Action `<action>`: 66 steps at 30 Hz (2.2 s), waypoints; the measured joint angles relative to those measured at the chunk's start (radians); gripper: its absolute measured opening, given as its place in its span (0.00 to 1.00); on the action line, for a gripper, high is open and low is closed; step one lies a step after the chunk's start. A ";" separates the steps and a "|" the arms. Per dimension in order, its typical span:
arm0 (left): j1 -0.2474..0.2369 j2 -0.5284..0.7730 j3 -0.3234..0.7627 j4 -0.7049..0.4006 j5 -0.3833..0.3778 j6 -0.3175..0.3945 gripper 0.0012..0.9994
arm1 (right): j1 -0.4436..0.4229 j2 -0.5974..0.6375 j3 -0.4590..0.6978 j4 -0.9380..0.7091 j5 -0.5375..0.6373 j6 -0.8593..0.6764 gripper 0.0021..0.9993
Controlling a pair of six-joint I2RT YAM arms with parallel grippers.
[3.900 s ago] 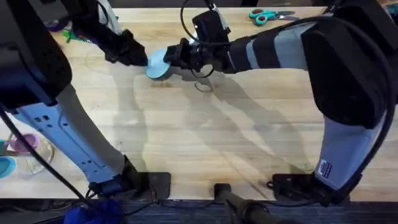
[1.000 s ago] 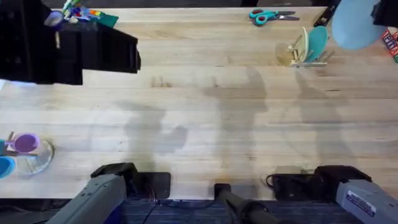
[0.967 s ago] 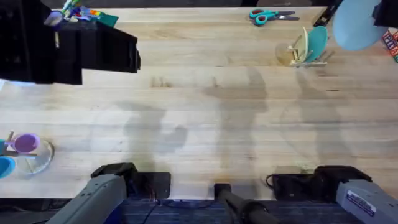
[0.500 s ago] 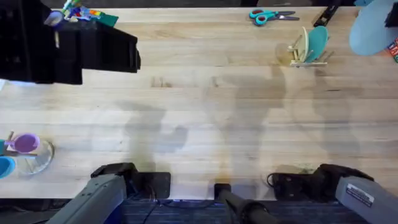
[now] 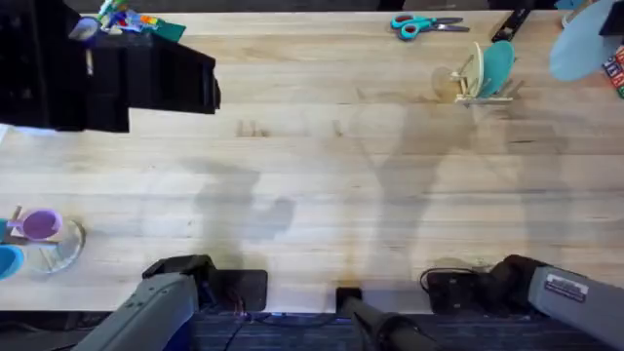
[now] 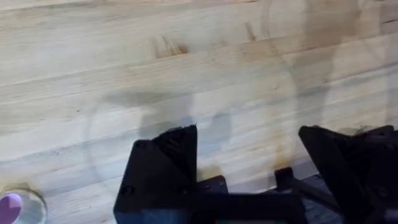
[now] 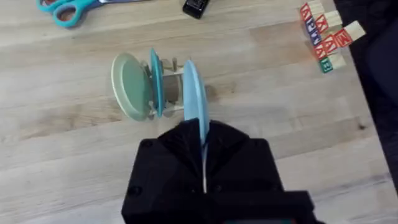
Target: Pick up the plates from the table one by one and place each into a slot on the dish rack.
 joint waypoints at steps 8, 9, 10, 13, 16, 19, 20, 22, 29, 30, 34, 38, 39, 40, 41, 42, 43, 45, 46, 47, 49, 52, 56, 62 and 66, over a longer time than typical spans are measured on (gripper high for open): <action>0.000 0.000 0.000 0.000 0.000 0.000 0.99 | -0.006 0.050 0.000 0.023 -0.032 0.007 0.03; 0.000 0.000 0.000 0.000 0.000 0.000 0.99 | -0.006 0.050 0.000 0.028 -0.033 0.008 0.03; 0.000 0.000 0.000 0.000 0.000 0.000 0.99 | -0.006 0.050 0.000 0.033 -0.033 0.009 0.03; 0.000 0.000 0.000 0.000 0.000 0.000 0.99 | -0.006 0.050 0.000 0.045 -0.033 0.011 0.03; 0.000 0.000 0.000 0.000 0.000 0.000 0.99 | -0.006 0.050 0.000 0.069 -0.033 0.011 0.03; 0.000 0.000 0.000 0.000 0.000 0.000 0.99 | -0.006 0.050 0.000 0.089 -0.034 0.011 0.03; 0.000 0.000 0.000 0.000 0.000 0.000 0.99 | -0.006 0.051 0.000 0.096 -0.035 0.011 0.03; 0.000 0.000 0.000 0.000 0.000 0.000 0.99 | -0.006 0.055 0.000 0.108 -0.037 0.011 0.03; 0.000 0.000 0.000 0.000 0.000 0.000 0.99 | -0.006 0.099 0.000 0.134 -0.040 0.011 0.03; 0.000 0.000 0.000 0.000 0.000 0.000 0.99 | -0.006 0.106 0.000 0.142 -0.040 0.010 0.03; 0.000 0.000 0.000 0.000 0.000 0.000 0.99 | -0.006 0.123 0.000 0.166 -0.040 0.006 0.03; 0.000 0.000 0.000 0.000 0.000 0.000 0.99 | -0.006 0.126 0.000 0.173 -0.040 0.006 0.03; 0.000 0.000 0.000 0.000 0.000 0.000 0.99 | -0.006 0.126 0.000 0.174 -0.040 0.006 0.03; 0.000 0.000 0.000 0.000 0.000 0.000 0.99 | -0.004 0.127 0.000 0.176 -0.041 0.006 0.03; 0.000 0.000 0.000 0.000 0.000 0.000 0.99 | -0.003 0.128 0.000 0.181 -0.040 0.006 0.03; 0.000 0.000 0.000 0.000 0.000 0.000 0.99 | -0.001 0.132 0.000 0.183 -0.041 0.006 0.03; 0.000 0.000 0.000 0.000 0.000 0.000 0.99 | 0.001 0.137 0.000 0.184 -0.040 0.006 0.03; 0.000 0.000 0.000 0.000 0.000 0.000 0.99 | 0.007 0.150 0.000 0.185 -0.041 0.006 0.03; 0.000 0.000 0.000 0.000 0.000 0.000 0.99 | 0.011 0.157 0.000 0.185 -0.041 0.006 0.03; 0.000 0.000 0.000 0.000 0.000 0.000 0.99 | 0.013 0.163 0.000 0.185 -0.041 0.006 0.03; 0.000 0.000 0.000 0.000 0.000 0.000 0.99 | 0.018 0.177 0.000 0.184 -0.041 0.006 0.03; 0.000 0.000 0.000 0.000 0.000 0.000 0.99 | 0.021 0.192 0.000 0.186 -0.041 0.006 0.03; 0.000 0.000 0.000 0.000 0.000 0.000 0.99 | 0.021 0.201 0.000 0.191 -0.041 0.006 0.03; 0.000 0.000 0.000 0.000 0.000 0.000 0.99 | 0.021 0.201 0.000 0.214 -0.041 0.006 0.03; 0.000 0.000 0.000 0.000 0.000 0.000 0.99 | 0.023 0.208 0.000 0.226 -0.041 0.006 0.03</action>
